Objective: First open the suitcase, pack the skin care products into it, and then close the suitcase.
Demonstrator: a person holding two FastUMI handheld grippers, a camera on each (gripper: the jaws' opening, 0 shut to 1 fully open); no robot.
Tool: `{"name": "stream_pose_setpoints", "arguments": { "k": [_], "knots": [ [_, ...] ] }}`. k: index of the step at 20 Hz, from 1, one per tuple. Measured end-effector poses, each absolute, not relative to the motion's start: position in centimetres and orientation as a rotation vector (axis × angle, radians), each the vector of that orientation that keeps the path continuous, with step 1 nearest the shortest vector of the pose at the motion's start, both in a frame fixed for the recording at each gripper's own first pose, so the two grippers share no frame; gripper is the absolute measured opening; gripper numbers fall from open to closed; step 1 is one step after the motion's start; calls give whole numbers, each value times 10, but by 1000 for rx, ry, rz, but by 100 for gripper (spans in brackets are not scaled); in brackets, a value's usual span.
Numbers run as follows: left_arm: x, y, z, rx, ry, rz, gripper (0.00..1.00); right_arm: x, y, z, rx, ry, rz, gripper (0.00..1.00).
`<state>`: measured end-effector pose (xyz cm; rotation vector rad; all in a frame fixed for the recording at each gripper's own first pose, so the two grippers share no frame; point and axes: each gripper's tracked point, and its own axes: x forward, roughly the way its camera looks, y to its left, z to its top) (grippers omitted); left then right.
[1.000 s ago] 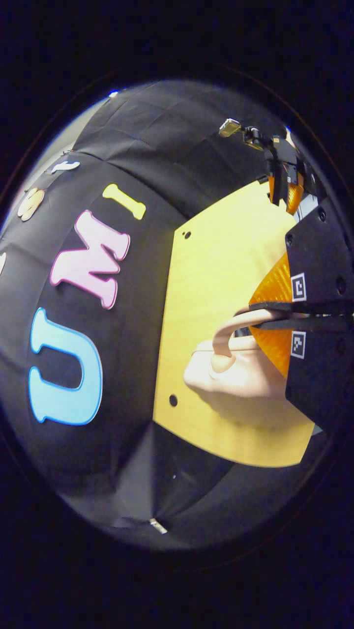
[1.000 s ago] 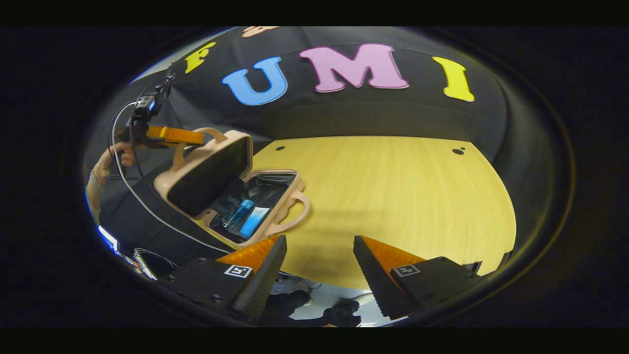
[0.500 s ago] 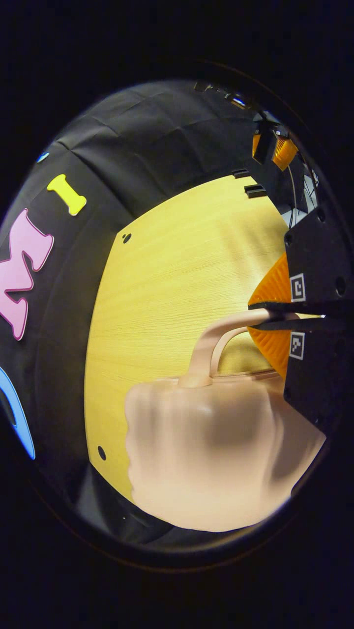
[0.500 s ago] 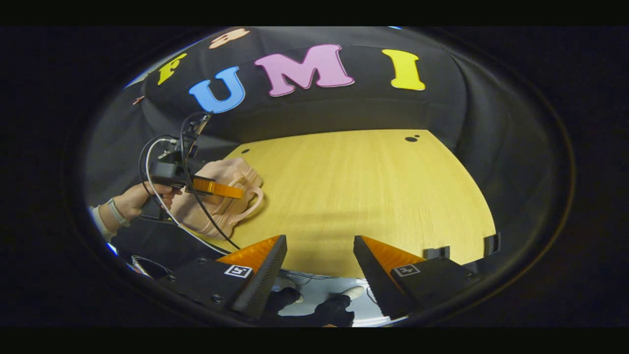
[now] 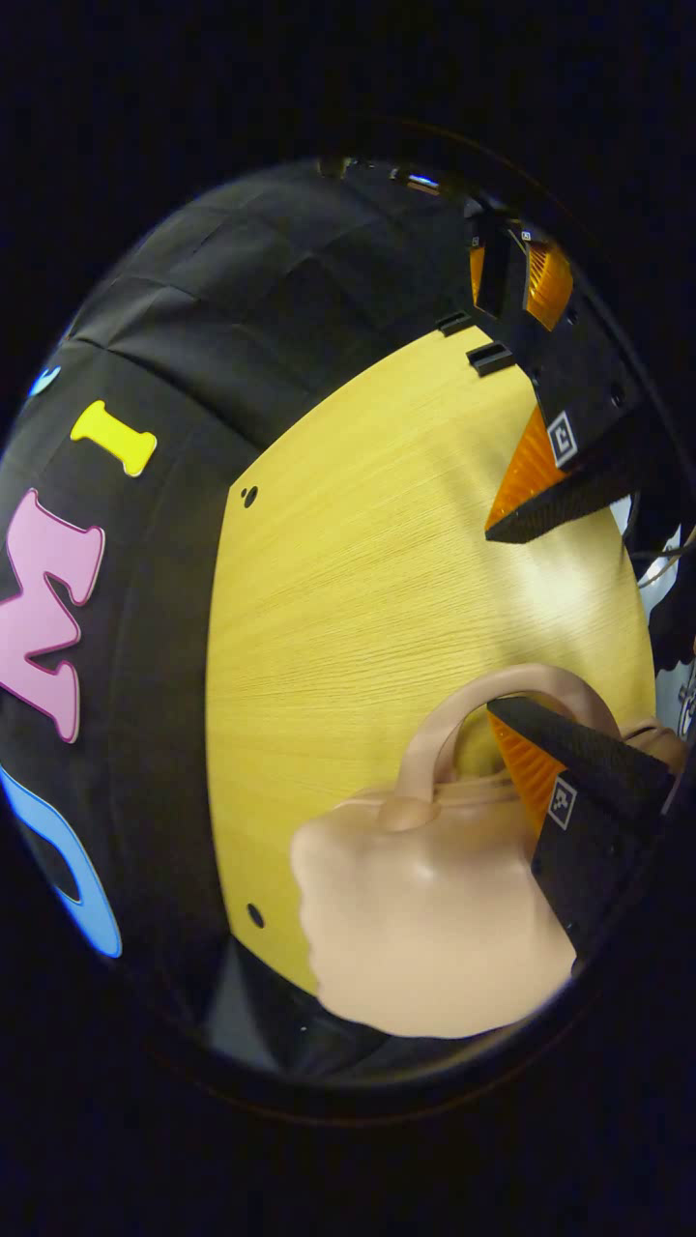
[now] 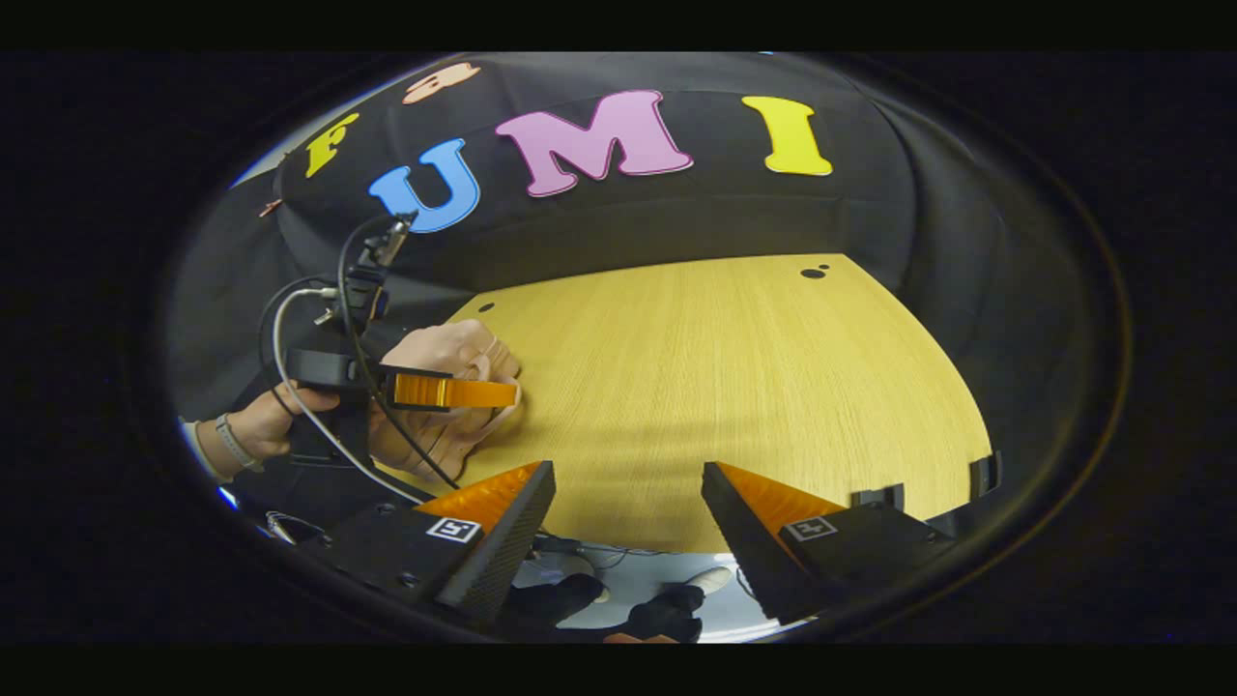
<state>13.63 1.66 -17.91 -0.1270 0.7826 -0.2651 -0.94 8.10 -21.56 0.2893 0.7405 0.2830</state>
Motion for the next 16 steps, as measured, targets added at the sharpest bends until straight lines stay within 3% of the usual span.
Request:
{"name": "stream_pose_setpoints", "arguments": {
  "k": [8, 16],
  "knots": [
    [105, 23, -42, -73, 407, -206, 97, 55, 88, -119, 189, 426, 240, 97],
    [81, 29, 68, -8, 77, -75, 96, 78, 80, 0, 121, 108, 142, 97]
  ]
}}
